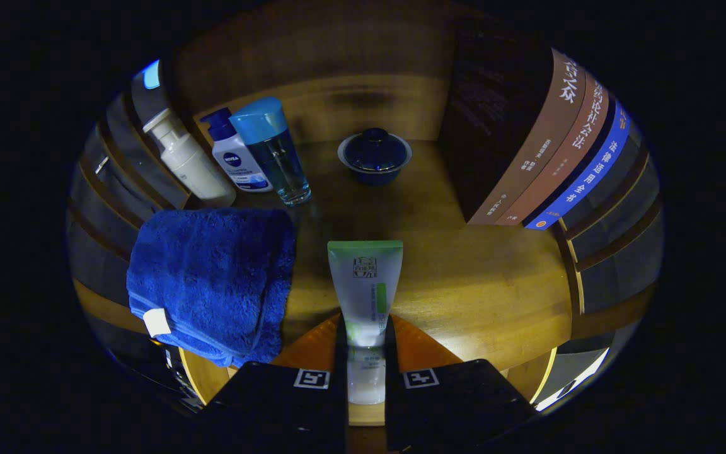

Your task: Pull open the drawer, take out the items inside it, and place them on the countertop above the cabinet.

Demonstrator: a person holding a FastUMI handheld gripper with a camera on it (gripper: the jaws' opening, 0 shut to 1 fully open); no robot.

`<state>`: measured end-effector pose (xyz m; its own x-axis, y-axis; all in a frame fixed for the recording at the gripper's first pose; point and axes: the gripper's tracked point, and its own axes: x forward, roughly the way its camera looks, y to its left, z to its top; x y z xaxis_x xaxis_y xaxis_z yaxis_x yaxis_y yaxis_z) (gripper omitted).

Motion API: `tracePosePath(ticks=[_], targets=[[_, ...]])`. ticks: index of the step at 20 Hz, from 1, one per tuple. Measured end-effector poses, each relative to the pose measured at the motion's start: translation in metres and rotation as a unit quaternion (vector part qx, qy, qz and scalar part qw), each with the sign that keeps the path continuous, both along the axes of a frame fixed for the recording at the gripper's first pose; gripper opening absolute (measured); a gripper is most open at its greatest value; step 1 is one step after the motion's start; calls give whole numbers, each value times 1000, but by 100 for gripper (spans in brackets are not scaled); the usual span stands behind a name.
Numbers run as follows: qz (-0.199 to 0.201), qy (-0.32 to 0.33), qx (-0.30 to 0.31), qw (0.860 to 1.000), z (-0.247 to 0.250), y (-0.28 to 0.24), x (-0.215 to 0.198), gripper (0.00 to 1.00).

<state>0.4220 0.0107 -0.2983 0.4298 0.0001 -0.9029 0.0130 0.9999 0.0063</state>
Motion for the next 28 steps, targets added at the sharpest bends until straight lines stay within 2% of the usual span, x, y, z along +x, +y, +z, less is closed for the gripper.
tracePosePath(ticks=[5,10,13,17,19,24,28], targets=[[4,-2,-2,1000,0,-1,2,41],[25,-45,-14,999,26,3,-3,79],[18,-95,-8,995,37,4,-10,100],[24,-182,-9,983,65,8,-40,100],[29,-241,-29,970,85,5,-60,100],[24,-382,-33,923,138,10,-129,100],[14,-479,-34,877,172,9,-200,100]])
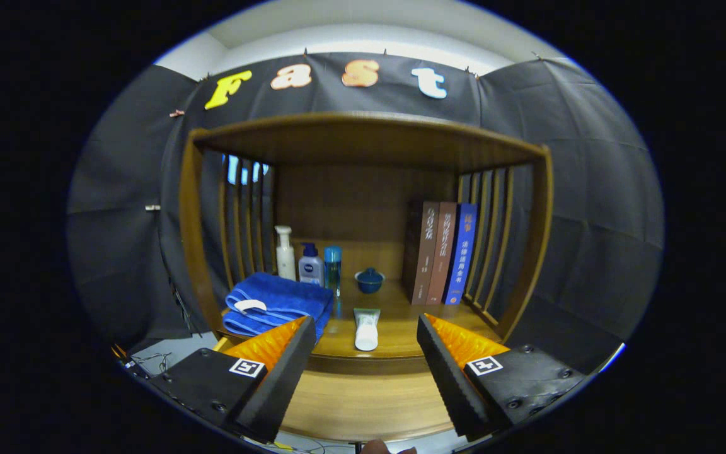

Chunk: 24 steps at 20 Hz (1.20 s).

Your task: Pull open the drawer, take out the items inside it, and place them on the countertop above the cabinet.

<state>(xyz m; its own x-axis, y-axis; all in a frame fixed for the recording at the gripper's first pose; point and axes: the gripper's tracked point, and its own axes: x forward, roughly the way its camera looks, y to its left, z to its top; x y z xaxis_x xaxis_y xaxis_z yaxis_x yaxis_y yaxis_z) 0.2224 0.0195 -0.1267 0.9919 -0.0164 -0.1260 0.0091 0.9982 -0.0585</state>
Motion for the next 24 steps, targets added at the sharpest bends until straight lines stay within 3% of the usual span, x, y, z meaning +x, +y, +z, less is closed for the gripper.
tracePosePath(ticks=[5,11,17,24], targets=[[-3,-49,-1,999,-16,-7,-87,100],[0,-43,16,999,-82,-12,-142,100],[1,-30,-2,1000,-163,-9,-142,100],[1,-6,8,1000,-216,-9,-102,100]])
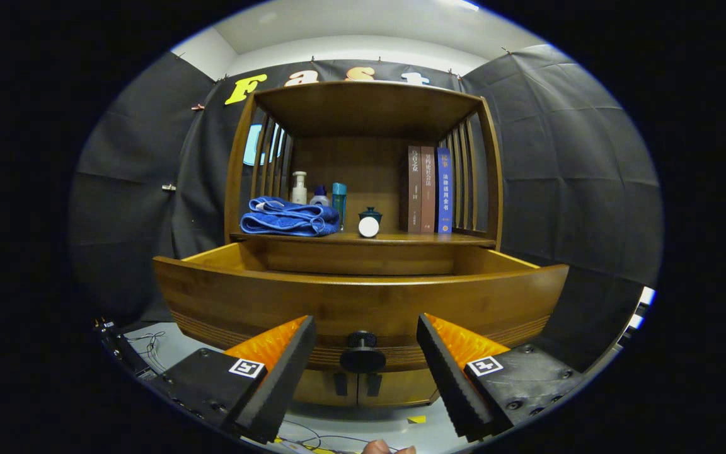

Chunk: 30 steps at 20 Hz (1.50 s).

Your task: Pull open the drawer, take out the items inside it, and place them on the countertop above the cabinet.

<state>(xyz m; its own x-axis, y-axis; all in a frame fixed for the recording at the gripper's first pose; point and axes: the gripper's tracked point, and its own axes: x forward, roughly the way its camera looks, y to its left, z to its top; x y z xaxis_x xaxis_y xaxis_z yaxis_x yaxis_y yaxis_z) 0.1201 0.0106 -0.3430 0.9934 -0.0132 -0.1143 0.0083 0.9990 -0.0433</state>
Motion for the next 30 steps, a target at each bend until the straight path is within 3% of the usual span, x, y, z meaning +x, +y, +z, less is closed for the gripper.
tracePosePath(ticks=[11,30], targets=[[6,6,6,1000,-14,3,32,100],[1,0,2,1000,-8,9,165,100]])
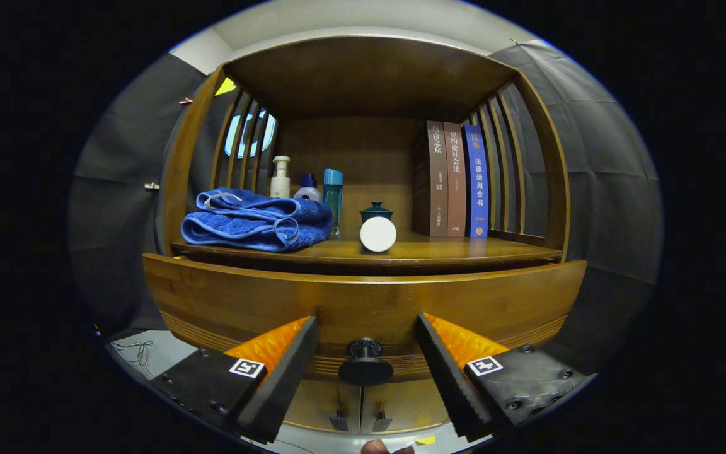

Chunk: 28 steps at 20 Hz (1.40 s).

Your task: Pull open the drawer, take out the items inside it, and place them on the countertop above the cabinet.

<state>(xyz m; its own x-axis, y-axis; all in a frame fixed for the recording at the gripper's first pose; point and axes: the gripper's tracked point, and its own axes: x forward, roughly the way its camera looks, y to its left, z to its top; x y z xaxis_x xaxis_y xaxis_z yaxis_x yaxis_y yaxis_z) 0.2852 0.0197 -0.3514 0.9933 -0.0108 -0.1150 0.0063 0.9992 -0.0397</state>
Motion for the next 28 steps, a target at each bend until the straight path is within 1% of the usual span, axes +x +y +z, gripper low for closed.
tracePosePath(ticks=[6,9,12,15,19,23,26,28], targets=[[-4,0,2,1000,-2,2,26,100],[-6,-10,-6,1000,-1,2,29,100],[-7,-7,0,1000,3,0,28,100],[-11,-25,-1,1000,29,-3,14,100],[-17,-32,-19,999,66,-9,-18,100],[-2,-53,10,999,106,-6,-48,100],[0,-54,-10,998,137,-14,-69,100],[9,-58,-5,998,157,-12,-80,100]])
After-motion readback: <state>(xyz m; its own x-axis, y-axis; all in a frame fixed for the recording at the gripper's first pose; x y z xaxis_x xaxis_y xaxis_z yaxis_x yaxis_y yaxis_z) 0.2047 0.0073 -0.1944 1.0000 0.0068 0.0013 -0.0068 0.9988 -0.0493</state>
